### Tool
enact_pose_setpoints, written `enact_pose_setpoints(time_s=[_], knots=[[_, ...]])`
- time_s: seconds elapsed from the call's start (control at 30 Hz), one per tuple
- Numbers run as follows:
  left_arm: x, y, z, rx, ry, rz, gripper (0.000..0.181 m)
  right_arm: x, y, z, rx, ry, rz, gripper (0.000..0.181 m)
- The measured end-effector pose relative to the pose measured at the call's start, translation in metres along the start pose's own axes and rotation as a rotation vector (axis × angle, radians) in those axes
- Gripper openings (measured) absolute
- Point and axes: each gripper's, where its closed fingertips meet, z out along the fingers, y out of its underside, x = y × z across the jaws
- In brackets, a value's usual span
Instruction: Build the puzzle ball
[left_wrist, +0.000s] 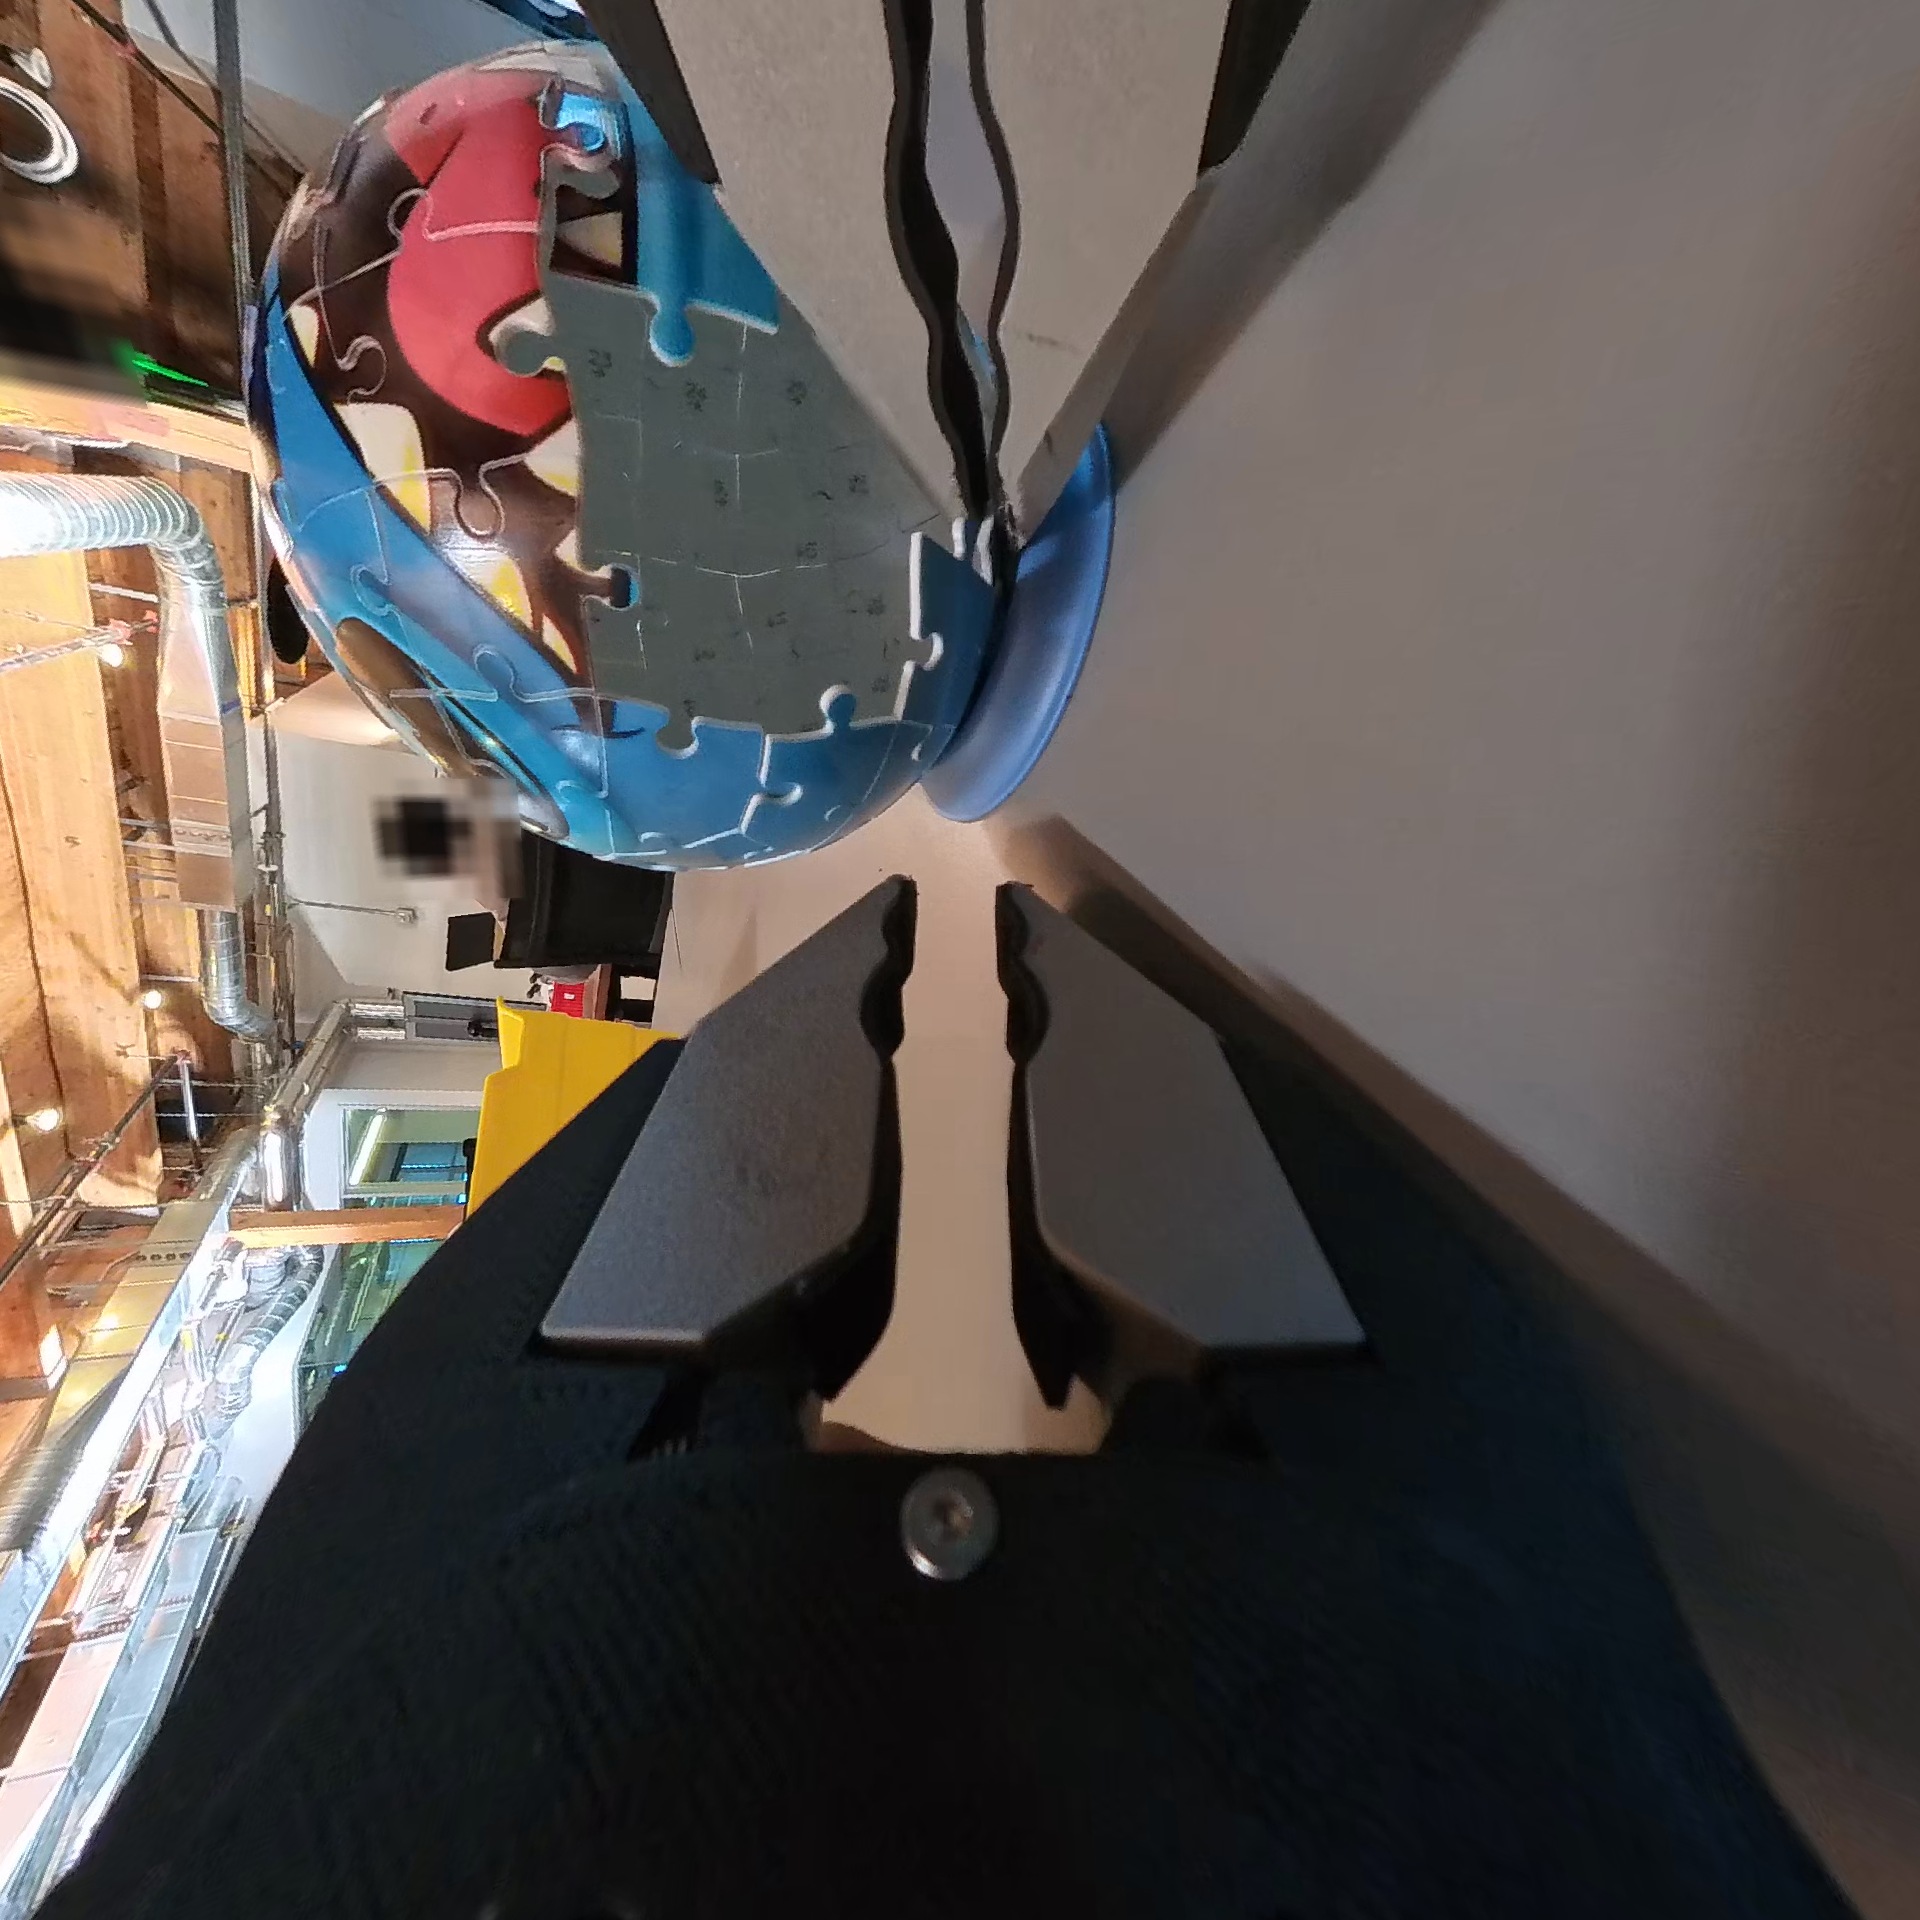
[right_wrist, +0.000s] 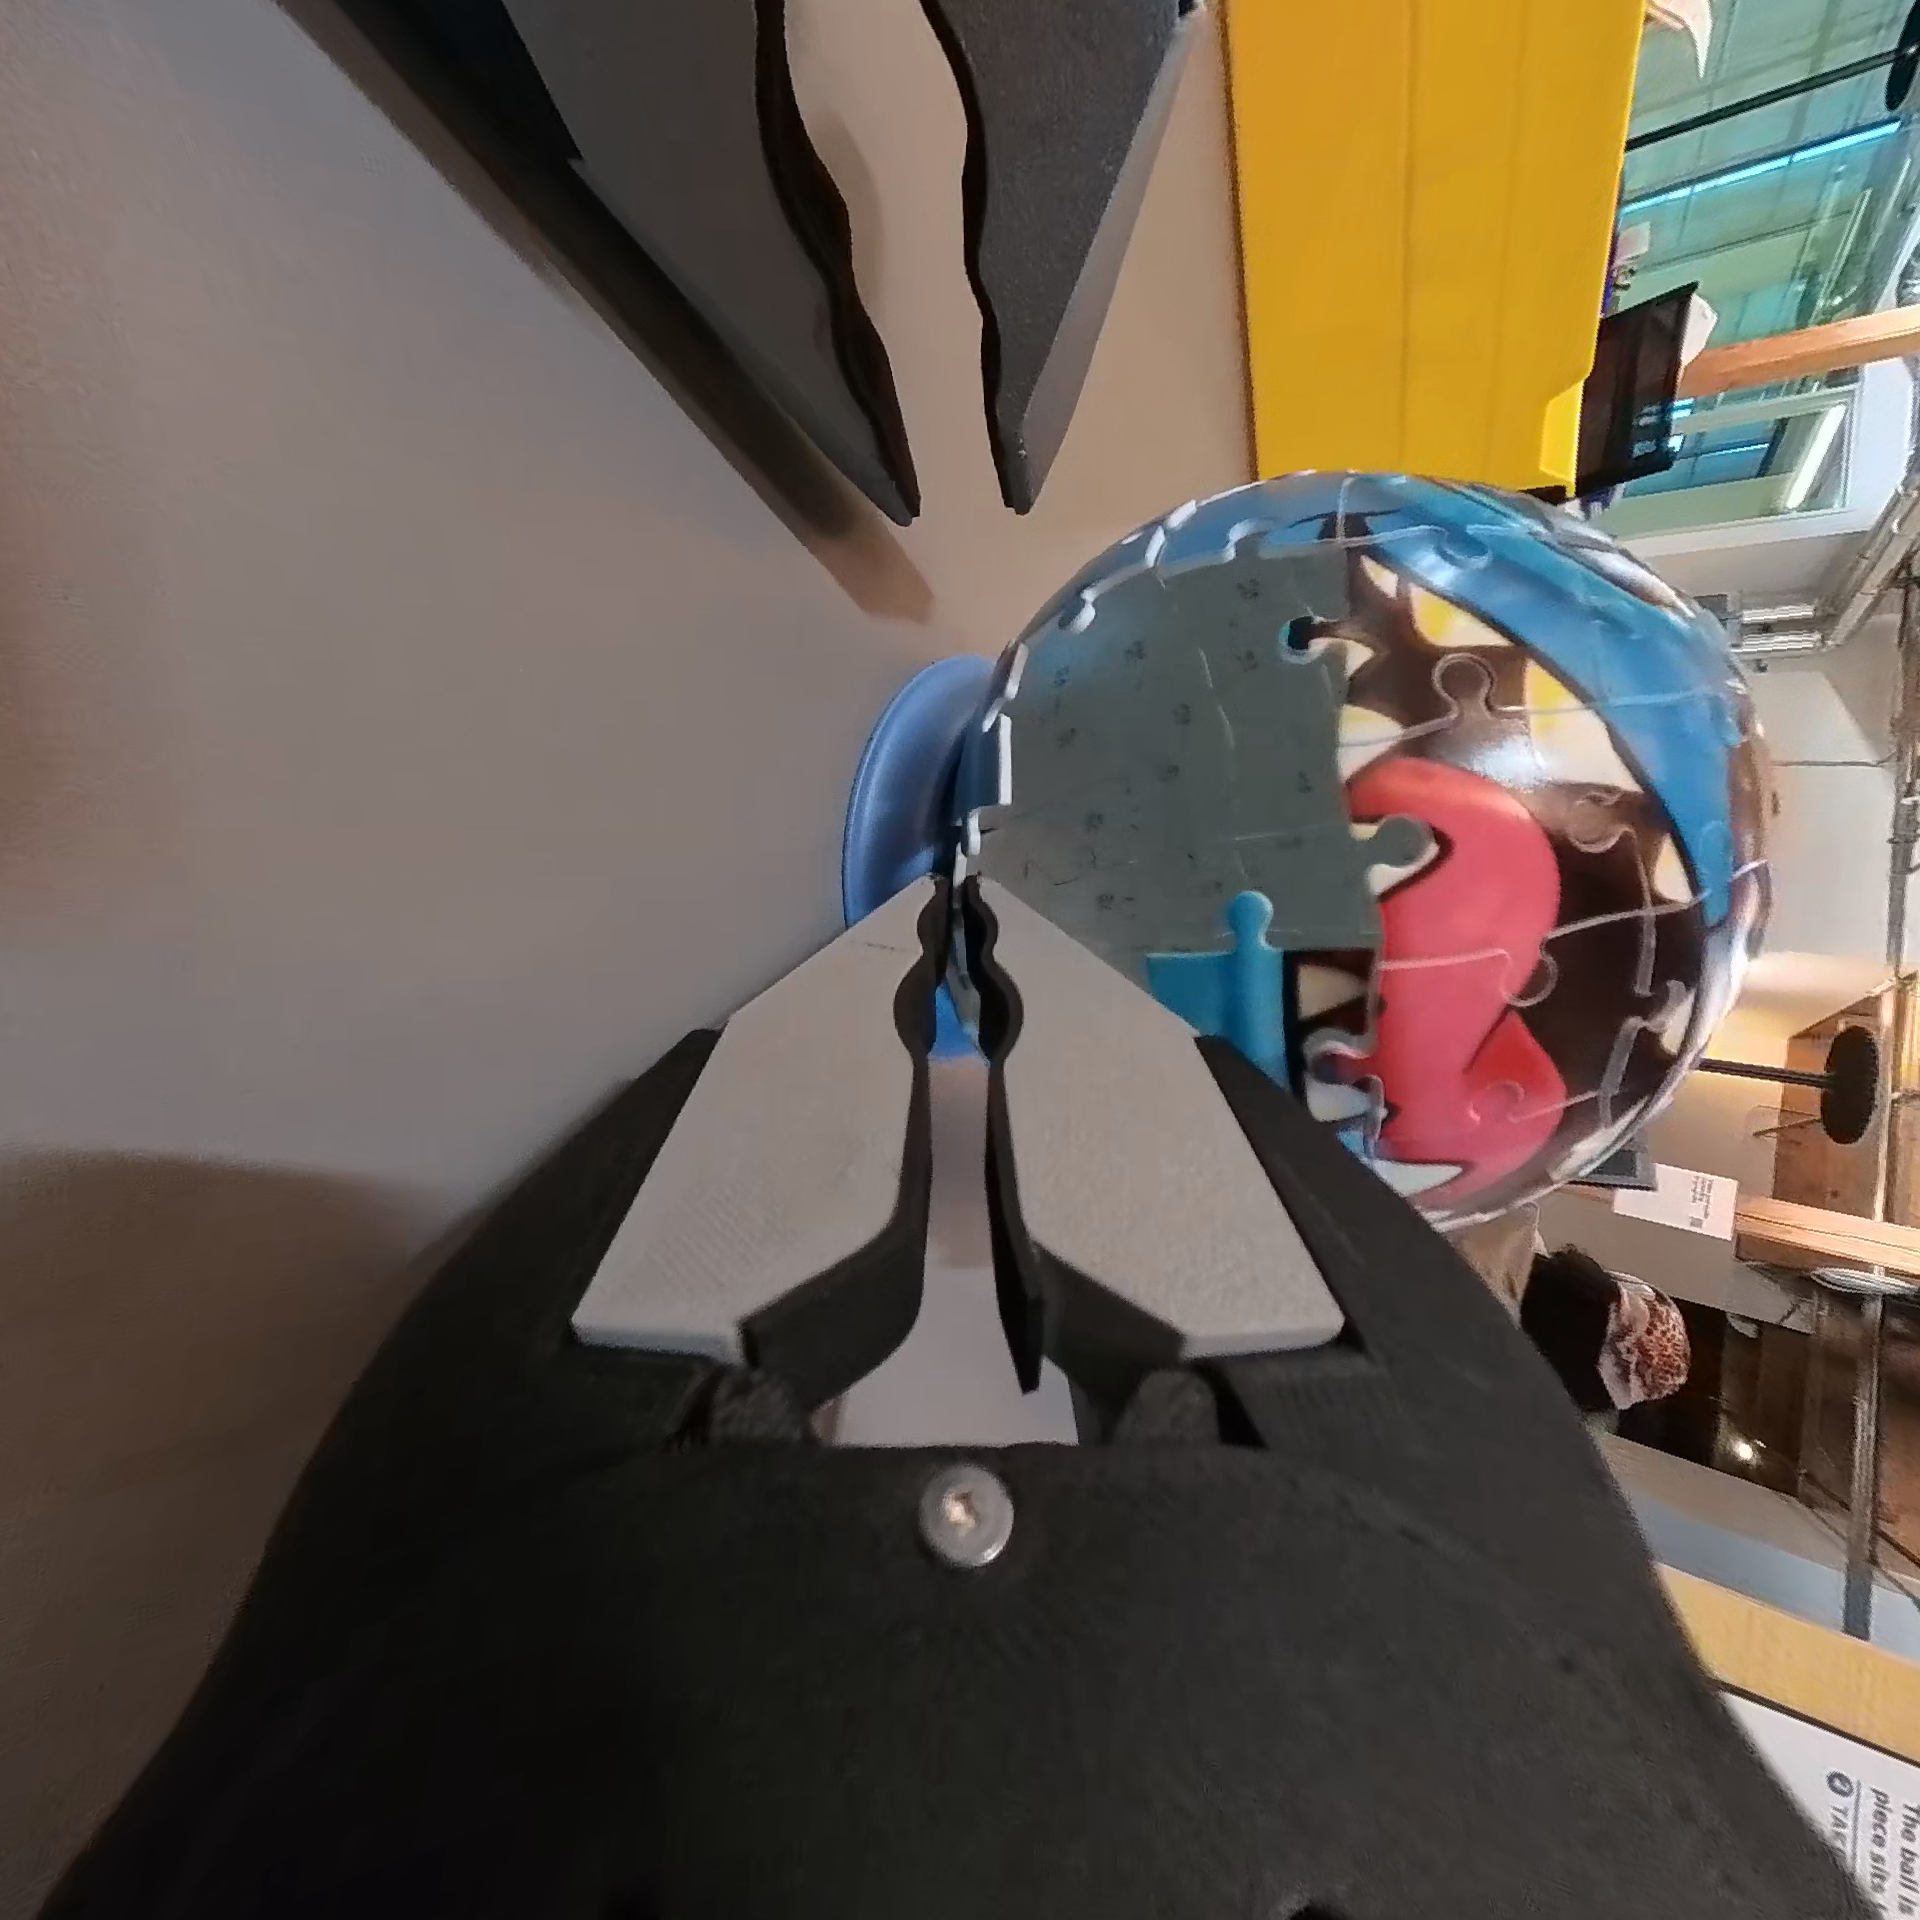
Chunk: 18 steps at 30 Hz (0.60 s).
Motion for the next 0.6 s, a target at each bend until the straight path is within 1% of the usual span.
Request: enact_pose_setpoints(time_s=[0.6], knots=[[-0.0002, -0.0005, 0.0003, 0.002, -0.003, -0.001, 0.013, -0.0014, -0.001, -0.0004, -0.012, -0.006, -0.008, 0.0]])
